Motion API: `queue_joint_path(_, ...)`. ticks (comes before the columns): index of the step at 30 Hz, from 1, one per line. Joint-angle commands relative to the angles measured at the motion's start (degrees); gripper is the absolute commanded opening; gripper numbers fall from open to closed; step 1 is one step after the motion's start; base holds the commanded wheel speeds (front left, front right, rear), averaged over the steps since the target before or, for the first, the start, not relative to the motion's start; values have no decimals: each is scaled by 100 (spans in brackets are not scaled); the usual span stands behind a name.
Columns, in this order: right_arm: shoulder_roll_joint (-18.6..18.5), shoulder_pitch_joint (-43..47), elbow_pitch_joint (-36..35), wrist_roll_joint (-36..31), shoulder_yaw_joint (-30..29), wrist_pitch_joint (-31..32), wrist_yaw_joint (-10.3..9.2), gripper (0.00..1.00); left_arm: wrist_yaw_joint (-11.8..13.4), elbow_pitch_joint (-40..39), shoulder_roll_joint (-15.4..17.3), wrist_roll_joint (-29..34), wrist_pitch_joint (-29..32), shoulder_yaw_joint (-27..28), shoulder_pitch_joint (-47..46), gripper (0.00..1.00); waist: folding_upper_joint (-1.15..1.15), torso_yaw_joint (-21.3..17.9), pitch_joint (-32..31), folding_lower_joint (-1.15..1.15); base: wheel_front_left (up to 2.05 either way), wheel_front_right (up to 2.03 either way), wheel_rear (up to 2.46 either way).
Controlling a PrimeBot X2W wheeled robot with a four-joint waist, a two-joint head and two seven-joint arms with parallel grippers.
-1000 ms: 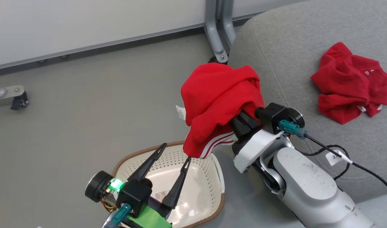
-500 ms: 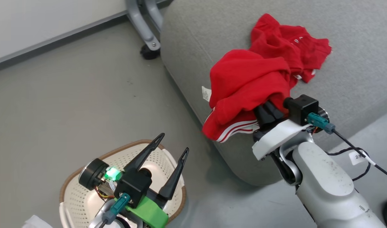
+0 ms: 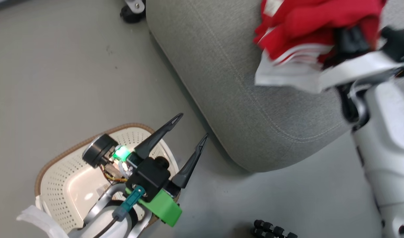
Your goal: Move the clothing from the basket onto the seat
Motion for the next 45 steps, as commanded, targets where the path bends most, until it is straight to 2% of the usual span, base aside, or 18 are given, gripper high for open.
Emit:
queue_joint_path(1, -93, -307, 35, -49, -178, -27, 0, 0, -58, -54, 66, 72, 22, -27, -221, 100, 0, 374, 595, -1, 0, 0, 0)
queue_joint_path(7, -428, -1217, 411, -93, -781, -24, 0, 0, -177, -120, 43, 205, 20, -147, -721, 100, 0, 800, 1228, -1, 0, 0, 0)
queue_joint_path(13, -592, -1683, 1273, -45, -1125, -22, 0, 0, -238, -36, 13, 260, -77, -242, -1054, 100, 0, 1095, 1590, -1, 0, 0, 0)
queue_joint_path(14, -610, -1761, 1412, -48, -1168, -23, 0, 31, -232, -16, 6, 264, -97, -250, -1085, 100, 0, 1126, 1624, -1, 0, 0, 0)
queue_joint_path(15, -612, -1792, 1546, -40, -1176, -23, 0, 41, -232, 6, -2, 266, -122, -259, -1115, 100, 0, 1146, 1645, -1, 0, 0, 0)
queue_joint_path(16, -579, -1789, 1688, -8, -1182, -23, 0, 100, -231, 38, -8, 265, -139, -261, -1135, 100, 0, 1157, 1656, -1, 0, 0, 0)
queue_joint_path(20, -483, -1564, 1890, 1, -1263, -23, 0, 100, -191, 137, -30, 241, -225, -259, -1149, 100, 0, 1145, 1652, -1, 0, 0, 0)
queue_joint_path(25, -274, -1056, 1674, -39, -1452, -22, 0, 100, -140, 253, -67, 176, -317, -275, -1083, 100, 0, 1072, 1478, -1, 0, 0, 0)
queue_joint_path(31, 70, -135, 833, -325, -1730, -23, 0, 100, -18, 377, -123, 129, -569, -251, -930, 100, 0, 997, 1133, -1, 0, 0, 0)
queue_joint_path(37, 392, 843, -167, -729, -1744, -23, 0, 100, 250, 579, -209, -42, -907, -82, -663, 100, 0, 1003, 637, -1, 0, 0, 0)
queue_joint_path(45, 592, 1844, -1090, -1080, -1521, -24, 0, 100, 575, 919, -375, -361, -1357, 220, -369, 100, 0, 1307, 27, -1, 0, 0, 0)
